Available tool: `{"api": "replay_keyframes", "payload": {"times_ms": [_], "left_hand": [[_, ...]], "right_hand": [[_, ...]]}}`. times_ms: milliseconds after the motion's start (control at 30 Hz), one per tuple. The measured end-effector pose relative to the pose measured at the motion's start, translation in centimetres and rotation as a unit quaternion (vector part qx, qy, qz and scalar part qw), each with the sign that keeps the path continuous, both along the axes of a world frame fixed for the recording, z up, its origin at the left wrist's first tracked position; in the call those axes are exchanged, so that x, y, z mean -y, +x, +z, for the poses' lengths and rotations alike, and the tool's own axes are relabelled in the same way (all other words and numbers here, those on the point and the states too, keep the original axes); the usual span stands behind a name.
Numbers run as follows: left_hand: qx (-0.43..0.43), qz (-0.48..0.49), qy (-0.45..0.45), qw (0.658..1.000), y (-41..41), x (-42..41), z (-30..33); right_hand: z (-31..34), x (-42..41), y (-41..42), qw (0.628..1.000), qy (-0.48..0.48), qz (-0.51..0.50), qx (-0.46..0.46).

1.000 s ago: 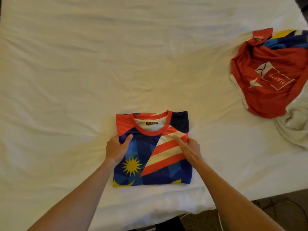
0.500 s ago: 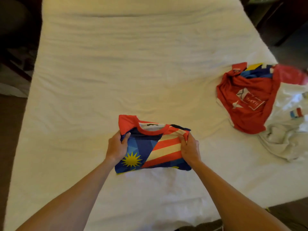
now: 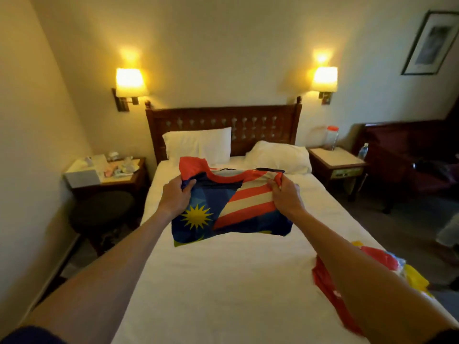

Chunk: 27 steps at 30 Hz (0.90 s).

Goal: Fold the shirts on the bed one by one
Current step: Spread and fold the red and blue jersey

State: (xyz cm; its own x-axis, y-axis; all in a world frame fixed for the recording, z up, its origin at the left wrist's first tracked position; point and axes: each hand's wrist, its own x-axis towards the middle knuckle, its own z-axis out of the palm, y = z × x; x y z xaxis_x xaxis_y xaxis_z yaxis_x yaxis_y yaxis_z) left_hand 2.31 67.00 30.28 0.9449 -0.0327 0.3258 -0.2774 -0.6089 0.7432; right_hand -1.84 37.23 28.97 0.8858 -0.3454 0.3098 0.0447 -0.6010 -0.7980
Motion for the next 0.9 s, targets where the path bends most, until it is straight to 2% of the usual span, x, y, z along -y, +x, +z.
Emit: {"api": "replay_keyframes", "payload": {"times_ms": [100,233,367,533,700,900], "left_hand": [[0.044,0.010,0.004,0.999,-1.5,-1.1,7.4],[0.097,0.037,0.009,0.995,-4.3,-1.8,14.2],[0.115,0.059,0.019,0.991,-7.3,-2.2,18.0],[0.121,0.108,0.025,0.986,-11.5,-4.3,19.9],[0.105,0.198,0.033,0.974,-17.2,-11.6,21.0],[0.093,0.328,0.065,0.938,-27.4,-24.3,22.3]], "right_hand": [[7.2,-0.8,-0.4,0.999,-0.015,0.012,0.035],[13.9,-1.1,-1.6,0.995,-0.029,0.053,0.074],[17.8,-1.4,-3.0,0.992,-0.034,0.086,0.088],[20.1,-3.6,-4.5,0.984,-0.034,0.146,0.095],[21.1,-11.9,-5.3,0.966,-0.030,0.235,0.101],[22.2,-28.2,-7.9,0.929,-0.012,0.361,0.083]]}}
